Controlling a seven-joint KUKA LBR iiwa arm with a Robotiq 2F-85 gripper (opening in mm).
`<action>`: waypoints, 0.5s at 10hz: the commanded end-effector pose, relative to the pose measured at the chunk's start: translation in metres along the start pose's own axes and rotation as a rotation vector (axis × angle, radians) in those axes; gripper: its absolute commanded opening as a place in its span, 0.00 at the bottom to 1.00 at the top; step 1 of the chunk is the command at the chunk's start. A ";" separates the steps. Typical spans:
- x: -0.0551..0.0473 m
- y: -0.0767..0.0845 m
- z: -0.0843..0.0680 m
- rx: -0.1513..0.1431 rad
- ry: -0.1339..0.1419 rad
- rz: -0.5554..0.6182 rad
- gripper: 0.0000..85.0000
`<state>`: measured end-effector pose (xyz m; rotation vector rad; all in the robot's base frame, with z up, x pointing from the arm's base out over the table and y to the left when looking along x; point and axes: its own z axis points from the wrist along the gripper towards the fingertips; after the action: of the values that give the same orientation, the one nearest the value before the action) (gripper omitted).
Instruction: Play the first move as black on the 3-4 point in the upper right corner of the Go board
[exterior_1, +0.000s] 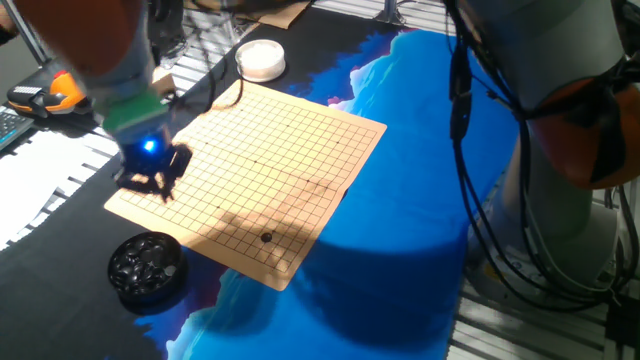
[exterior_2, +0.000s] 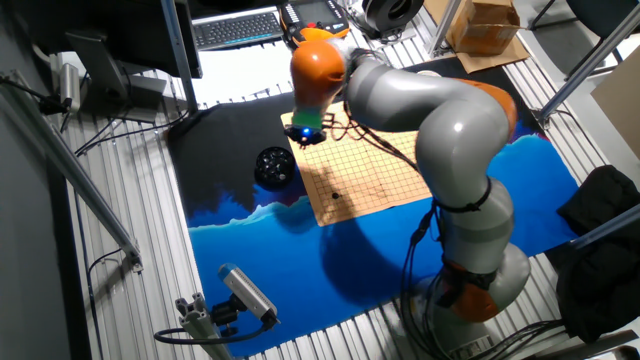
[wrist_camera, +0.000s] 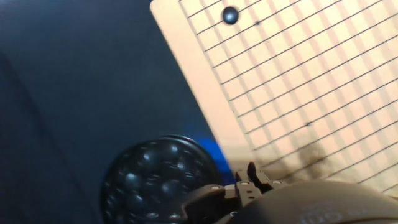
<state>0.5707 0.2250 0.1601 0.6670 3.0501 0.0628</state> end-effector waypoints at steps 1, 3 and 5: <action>-0.023 -0.043 -0.004 -0.019 0.014 -0.030 0.00; -0.053 -0.081 -0.014 -0.051 0.051 -0.103 0.00; -0.071 -0.107 -0.027 -0.044 0.068 -0.128 0.00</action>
<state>0.5898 0.1743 0.1841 0.4727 3.1383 0.1526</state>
